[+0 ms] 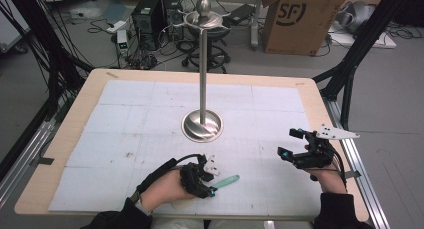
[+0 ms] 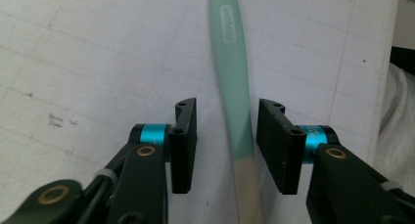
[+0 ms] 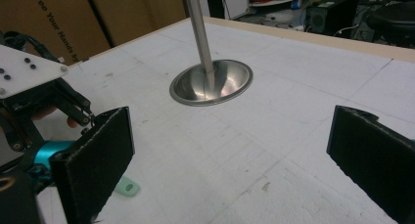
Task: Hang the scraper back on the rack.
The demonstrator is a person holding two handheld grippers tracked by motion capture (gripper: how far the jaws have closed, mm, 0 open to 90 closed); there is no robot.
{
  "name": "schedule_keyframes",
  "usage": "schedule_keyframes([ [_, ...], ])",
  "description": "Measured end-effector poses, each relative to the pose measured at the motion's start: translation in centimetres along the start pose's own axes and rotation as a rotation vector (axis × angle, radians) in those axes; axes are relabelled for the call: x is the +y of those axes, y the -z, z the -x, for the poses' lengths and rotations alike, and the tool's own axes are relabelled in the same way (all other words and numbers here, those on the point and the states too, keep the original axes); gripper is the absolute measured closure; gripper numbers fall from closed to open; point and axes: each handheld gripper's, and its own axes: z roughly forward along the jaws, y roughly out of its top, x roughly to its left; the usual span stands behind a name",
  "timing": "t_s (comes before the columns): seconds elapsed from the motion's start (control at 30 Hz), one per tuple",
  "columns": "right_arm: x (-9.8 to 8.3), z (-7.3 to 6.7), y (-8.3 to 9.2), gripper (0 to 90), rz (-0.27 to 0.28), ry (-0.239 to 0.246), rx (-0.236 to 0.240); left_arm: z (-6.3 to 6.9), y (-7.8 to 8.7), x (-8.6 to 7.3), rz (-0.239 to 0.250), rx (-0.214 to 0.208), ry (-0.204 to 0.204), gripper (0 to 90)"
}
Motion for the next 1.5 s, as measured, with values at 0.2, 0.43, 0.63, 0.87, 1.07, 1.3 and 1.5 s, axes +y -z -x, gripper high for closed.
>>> schedule_keyframes([
  [0.2,0.1,0.0,-0.1,2.6,0.003,0.004,0.009,0.2,0.4,0.0,-0.054,-0.003,0.028,66.9],
  [0.43,0.0,0.1,-0.2,2.6,-0.004,0.0,0.009,0.3,0.6,-0.1,-0.069,0.002,0.032,78.4],
  [0.63,0.0,0.0,-0.2,2.6,-0.008,0.0,0.01,0.1,0.6,-0.2,-0.061,-0.005,0.037,79.6],
  [0.87,0.0,0.2,-0.2,2.6,-0.001,0.001,0.01,-0.7,1.5,-0.7,-0.027,-0.002,0.067,79.7],
  [1.07,0.0,0.3,-0.2,2.6,-0.005,0.0,0.01,-2.0,3.7,-1.3,0.095,-0.039,0.086,79.7],
  [1.3,0.0,0.3,-0.3,2.6,-0.001,0.0,0.011,-3.4,5.7,-2.3,0.199,-0.035,0.126,79.7],
  [1.5,0.0,0.3,-0.3,2.6,-0.001,0.001,0.01,-5.1,7.7,-3.2,0.306,-0.02,0.18,79.7],
])
